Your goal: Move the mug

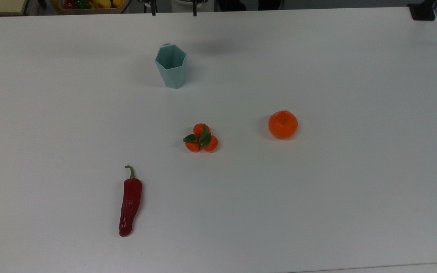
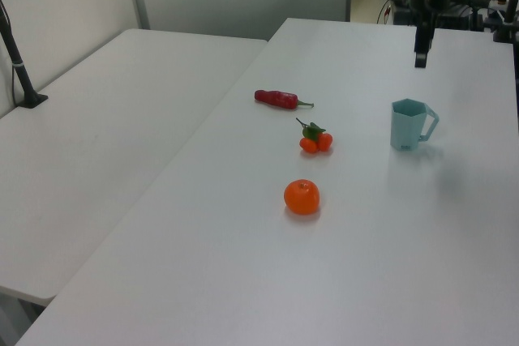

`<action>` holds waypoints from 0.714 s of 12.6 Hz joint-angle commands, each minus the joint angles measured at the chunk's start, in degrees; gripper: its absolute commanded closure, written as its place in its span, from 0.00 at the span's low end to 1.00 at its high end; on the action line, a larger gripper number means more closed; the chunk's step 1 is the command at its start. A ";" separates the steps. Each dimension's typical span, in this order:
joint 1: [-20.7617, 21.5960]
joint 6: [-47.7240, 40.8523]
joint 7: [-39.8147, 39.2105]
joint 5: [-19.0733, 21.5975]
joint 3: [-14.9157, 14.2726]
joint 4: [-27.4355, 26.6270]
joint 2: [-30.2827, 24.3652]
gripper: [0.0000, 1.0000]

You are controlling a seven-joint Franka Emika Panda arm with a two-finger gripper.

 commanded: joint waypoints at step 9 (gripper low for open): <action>0.36 -11.33 8.62 7.03 1.21 18.73 5.25 0.00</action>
